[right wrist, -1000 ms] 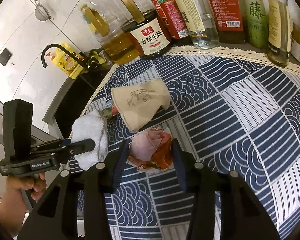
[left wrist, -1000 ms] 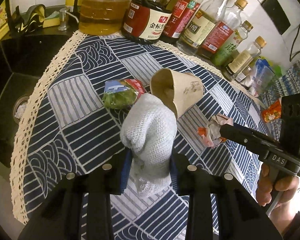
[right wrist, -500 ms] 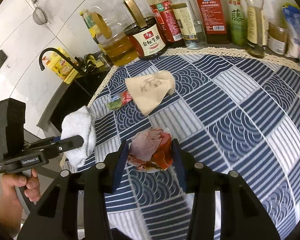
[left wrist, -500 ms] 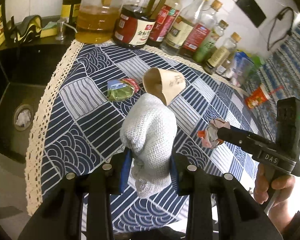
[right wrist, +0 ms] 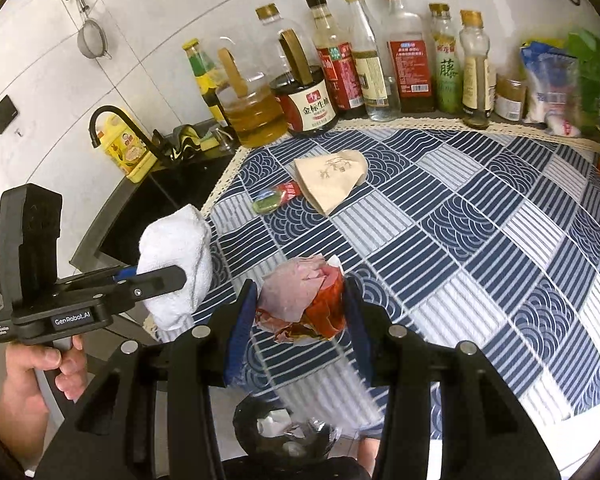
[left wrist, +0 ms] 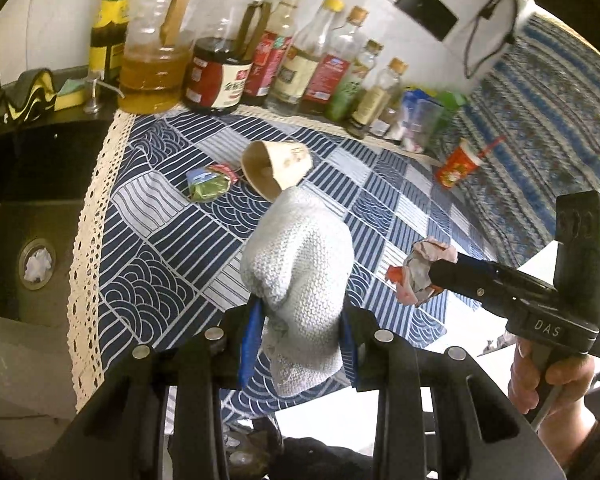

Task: Collect trash
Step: 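Carry the white towel and red wrapper down over the black bin with both tools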

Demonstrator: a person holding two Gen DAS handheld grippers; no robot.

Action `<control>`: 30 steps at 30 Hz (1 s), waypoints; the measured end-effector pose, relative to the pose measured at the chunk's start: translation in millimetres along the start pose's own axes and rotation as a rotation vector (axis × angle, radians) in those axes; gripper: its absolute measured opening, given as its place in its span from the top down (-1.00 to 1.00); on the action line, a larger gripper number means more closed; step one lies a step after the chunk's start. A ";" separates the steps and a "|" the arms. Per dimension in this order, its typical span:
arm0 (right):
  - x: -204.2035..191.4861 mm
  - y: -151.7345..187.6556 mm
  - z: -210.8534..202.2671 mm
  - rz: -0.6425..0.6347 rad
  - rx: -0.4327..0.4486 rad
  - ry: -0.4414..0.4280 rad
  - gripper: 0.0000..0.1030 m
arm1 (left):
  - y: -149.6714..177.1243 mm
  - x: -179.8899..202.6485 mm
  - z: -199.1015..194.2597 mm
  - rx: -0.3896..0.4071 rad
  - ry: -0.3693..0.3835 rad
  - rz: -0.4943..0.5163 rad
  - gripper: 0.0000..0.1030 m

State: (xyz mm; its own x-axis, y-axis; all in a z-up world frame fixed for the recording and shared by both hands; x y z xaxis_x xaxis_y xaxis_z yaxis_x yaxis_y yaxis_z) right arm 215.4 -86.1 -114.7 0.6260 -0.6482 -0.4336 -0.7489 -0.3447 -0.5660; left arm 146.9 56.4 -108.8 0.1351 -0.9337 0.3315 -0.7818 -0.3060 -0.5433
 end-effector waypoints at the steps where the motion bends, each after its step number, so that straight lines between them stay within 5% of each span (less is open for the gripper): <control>1: -4.7 4.2 -1.7 0.002 0.001 0.006 0.13 | 3.4 0.9 -4.4 0.002 0.010 0.006 0.38; 16: -64.3 78.9 6.7 0.051 -0.045 0.010 0.13 | 70.6 -14.4 -43.8 -0.033 0.054 0.025 0.38; 30: -83.8 143.8 31.6 0.112 -0.125 0.010 0.13 | 139.7 -40.7 -33.7 -0.141 0.055 0.005 0.38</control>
State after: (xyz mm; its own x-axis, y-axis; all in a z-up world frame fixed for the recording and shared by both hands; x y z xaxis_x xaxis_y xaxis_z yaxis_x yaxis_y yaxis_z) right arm 62.2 -59.9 -182.0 0.5352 -0.6939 -0.4817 -0.8356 -0.3514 -0.4222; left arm 11.7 57.9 -172.2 0.1003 -0.9223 0.3732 -0.8607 -0.2686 -0.4325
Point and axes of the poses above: each gripper's, at about its wrist camera, not at the fingertips, and z roughly the way its jaws point, x to its right, y to its underside, the point moved 6 cm from there along z, roughly the way its jaws point, and after that the axes turned 5 degrees about -y, right-handed, at the moved point
